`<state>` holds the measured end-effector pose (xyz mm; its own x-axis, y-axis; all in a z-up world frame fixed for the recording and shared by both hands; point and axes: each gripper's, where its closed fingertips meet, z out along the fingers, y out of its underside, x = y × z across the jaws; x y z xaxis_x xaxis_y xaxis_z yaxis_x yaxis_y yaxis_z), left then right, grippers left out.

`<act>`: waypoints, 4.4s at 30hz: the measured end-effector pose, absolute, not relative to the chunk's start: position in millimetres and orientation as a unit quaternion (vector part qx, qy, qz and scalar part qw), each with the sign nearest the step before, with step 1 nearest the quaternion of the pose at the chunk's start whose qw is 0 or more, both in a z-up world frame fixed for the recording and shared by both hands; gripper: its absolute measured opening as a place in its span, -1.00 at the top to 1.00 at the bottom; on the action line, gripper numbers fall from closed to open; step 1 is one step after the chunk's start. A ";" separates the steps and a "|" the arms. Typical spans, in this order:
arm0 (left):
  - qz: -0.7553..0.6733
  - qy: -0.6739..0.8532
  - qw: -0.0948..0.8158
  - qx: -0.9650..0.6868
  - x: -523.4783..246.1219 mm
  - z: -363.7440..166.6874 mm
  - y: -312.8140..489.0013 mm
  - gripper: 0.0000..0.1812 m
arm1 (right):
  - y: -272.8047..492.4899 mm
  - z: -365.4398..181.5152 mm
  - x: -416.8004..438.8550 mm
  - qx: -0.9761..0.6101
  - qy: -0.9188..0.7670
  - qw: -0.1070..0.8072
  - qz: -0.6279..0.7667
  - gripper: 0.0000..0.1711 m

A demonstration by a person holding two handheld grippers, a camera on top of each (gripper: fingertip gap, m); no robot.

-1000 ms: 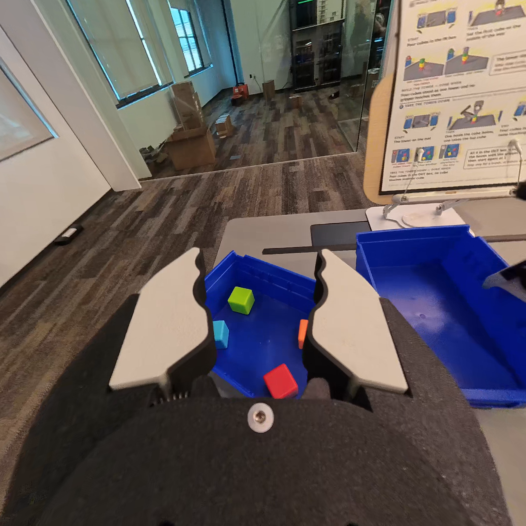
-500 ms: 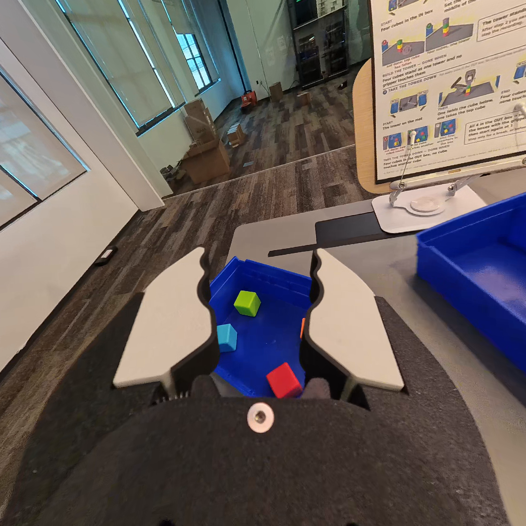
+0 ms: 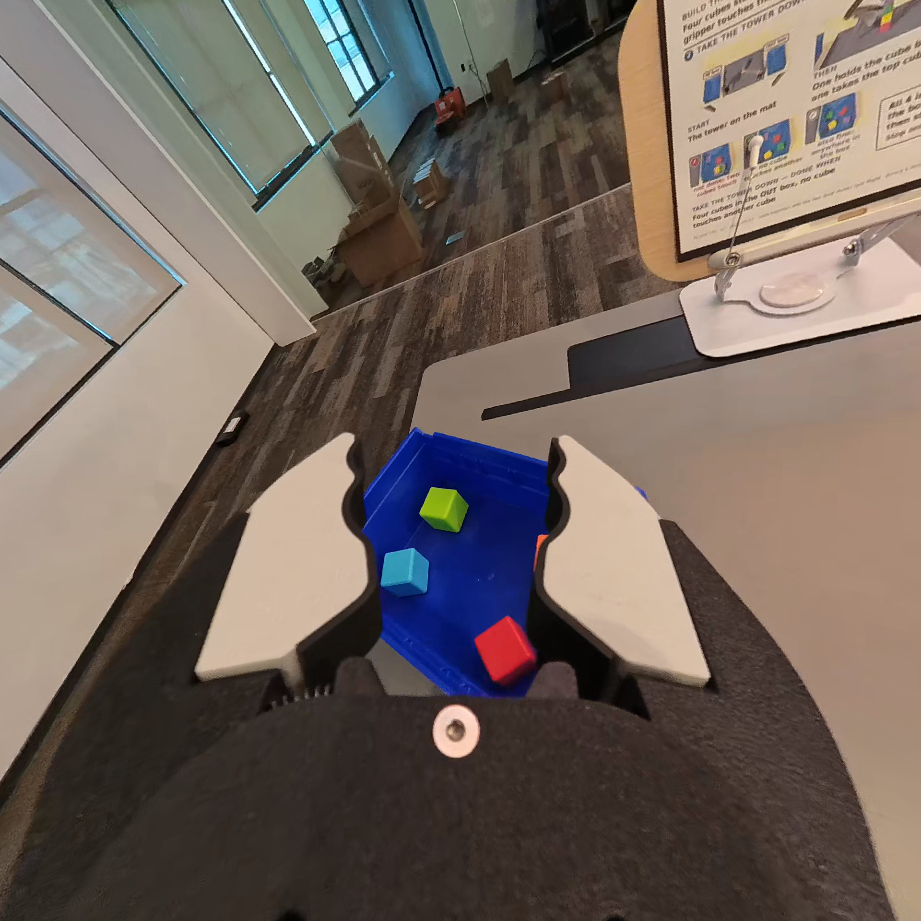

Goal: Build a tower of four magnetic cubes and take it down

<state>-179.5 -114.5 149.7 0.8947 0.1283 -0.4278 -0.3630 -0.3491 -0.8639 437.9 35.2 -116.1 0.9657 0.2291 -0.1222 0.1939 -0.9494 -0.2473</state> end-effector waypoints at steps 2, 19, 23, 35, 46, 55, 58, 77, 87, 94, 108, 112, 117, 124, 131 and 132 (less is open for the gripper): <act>0.222 0.068 0.558 -0.797 -184.0 147.2 -112.1 0.23 | 34.5 -116.3 455.3 -0.984 -0.105 0.123 0.073 0.92; 0.229 -0.182 0.431 -0.853 -351.4 92.4 -159.6 0.26 | 37.3 -98.3 485.2 -0.966 -0.134 0.217 0.038 0.46; 0.158 -0.230 0.372 -0.885 -380.2 47.1 -161.0 0.23 | 48.2 -35.3 482.2 -0.932 -0.135 0.337 -0.024 0.32; 0.065 -0.183 0.202 -0.960 -374.5 -52.9 -126.1 0.23 | -7.5 108.7 344.2 -0.820 -0.256 0.507 -0.074 0.49; 0.055 -0.117 0.044 -0.991 -344.1 -99.4 -132.5 0.14 | -4.1 69.0 350.3 -0.847 -0.281 0.439 -0.103 0.49; 0.142 -0.012 0.123 -0.982 -350.1 -98.7 -51.2 0.51 | -1.0 53.6 343.9 -0.853 -0.301 0.414 -0.099 0.50; 0.159 0.063 0.147 -0.974 -336.2 -98.5 -25.0 0.52 | 0.6 44.7 340.4 -0.857 -0.312 0.398 -0.103 0.50; 0.129 0.225 0.357 -0.897 -270.1 -26.1 5.2 0.34 | 33.8 38.7 338.5 -0.845 -0.301 0.429 -0.107 0.50; -0.050 0.533 0.217 -0.816 -135.0 -64.1 -92.5 0.27 | 27.7 24.6 346.9 -0.863 -0.297 0.403 -0.067 0.51; -0.020 0.524 0.091 -0.846 -144.3 -115.6 -91.0 0.29 | 26.1 28.1 359.2 -0.866 -0.283 0.407 -0.060 0.51; 0.002 0.527 0.118 -0.842 -156.4 -113.3 -78.5 0.46 | 25.6 22.6 362.9 -0.871 -0.289 0.393 -0.056 0.51; 0.043 0.518 0.254 -0.815 -151.4 -49.0 -71.8 0.46 | 24.9 22.2 366.5 -0.873 -0.284 0.392 -0.051 0.51; 0.062 0.547 0.437 -0.711 -79.2 39.4 -82.3 0.46 | 24.9 21.3 372.9 -0.877 -0.277 0.390 -0.048 0.51; -0.012 0.633 0.395 -0.665 70.8 -16.1 -74.7 0.46 | 25.3 16.5 365.5 -0.878 -0.288 0.382 -0.032 0.50; -0.003 0.661 0.243 -0.710 100.0 -107.6 -54.5 0.46 | 28.6 7.9 357.8 -0.881 -0.298 0.367 -0.022 0.50; 0.006 0.666 0.231 -0.709 100.8 -114.7 -54.2 0.46 | 29.1 5.7 356.8 -0.882 -0.300 0.363 -0.020 0.50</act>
<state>100.8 -54.2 -114.7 0.1130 -0.9420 -0.3160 -0.9476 -0.0065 -0.3195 356.8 29.1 5.7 0.8192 0.5149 0.2524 0.5436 -0.5570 -0.6279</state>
